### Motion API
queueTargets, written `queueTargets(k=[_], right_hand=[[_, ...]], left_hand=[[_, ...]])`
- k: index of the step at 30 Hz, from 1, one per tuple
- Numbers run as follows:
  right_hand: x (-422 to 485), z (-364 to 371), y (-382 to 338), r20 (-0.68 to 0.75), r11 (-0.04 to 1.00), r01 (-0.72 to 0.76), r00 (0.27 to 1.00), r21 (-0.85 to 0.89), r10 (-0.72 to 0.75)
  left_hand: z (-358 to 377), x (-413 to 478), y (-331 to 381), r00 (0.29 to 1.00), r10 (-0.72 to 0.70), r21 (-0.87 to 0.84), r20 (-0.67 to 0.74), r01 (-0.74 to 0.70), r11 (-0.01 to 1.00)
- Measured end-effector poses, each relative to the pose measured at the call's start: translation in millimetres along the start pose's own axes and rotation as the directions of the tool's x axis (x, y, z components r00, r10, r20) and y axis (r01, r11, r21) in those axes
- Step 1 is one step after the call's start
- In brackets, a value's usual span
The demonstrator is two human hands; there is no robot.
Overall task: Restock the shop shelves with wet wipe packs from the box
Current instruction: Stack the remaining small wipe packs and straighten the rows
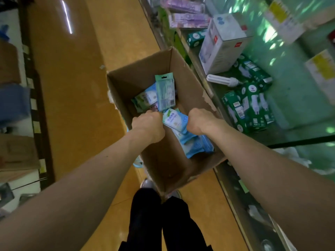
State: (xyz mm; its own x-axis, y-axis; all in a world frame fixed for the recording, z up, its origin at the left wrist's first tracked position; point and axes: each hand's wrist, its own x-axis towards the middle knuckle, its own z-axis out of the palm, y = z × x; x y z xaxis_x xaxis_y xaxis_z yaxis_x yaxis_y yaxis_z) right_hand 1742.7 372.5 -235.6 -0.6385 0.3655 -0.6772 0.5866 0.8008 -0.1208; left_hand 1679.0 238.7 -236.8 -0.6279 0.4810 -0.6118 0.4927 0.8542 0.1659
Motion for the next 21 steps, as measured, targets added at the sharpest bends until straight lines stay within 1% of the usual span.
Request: queueTargets(k=[7,10,13,17,19,21], right_hand=[[77.6,17.6,-16.5,-0.059,0.988,-0.005,0.998,0.157,0.014],[115.9,27.9,-22.6,-0.105,0.969,-0.022,0.993,0.247,0.049],[153.4,38.6,-28.1,-0.118,0.918,-0.063,0.986,0.392,0.117],[193.4,50.7,-34.2,-0.125,0.810,-0.093,0.972,0.579,0.200],[209.6,56.7,-36.4,-0.143,0.776,-0.075,0.967,0.626,0.209],[224.4,62.0,-39.1,-0.158,0.754,-0.049,0.967,0.655,0.200]], left_hand=[[1.3,89.7,-20.2,0.996,-0.083,-0.033,0.027,0.084,0.996],[5.8,132.5,-31.7,0.987,-0.152,-0.023,0.045,0.153,0.988],[9.6,172.9,-38.8,0.978,-0.206,0.004,0.040,0.206,0.979],[18.9,212.6,-39.1,0.982,-0.186,-0.020,0.006,0.187,0.982],[26.5,227.4,-38.9,0.982,-0.190,-0.039,0.005,0.190,0.981],[35.0,241.1,-42.0,0.979,-0.204,-0.102,0.022,0.205,0.973]])
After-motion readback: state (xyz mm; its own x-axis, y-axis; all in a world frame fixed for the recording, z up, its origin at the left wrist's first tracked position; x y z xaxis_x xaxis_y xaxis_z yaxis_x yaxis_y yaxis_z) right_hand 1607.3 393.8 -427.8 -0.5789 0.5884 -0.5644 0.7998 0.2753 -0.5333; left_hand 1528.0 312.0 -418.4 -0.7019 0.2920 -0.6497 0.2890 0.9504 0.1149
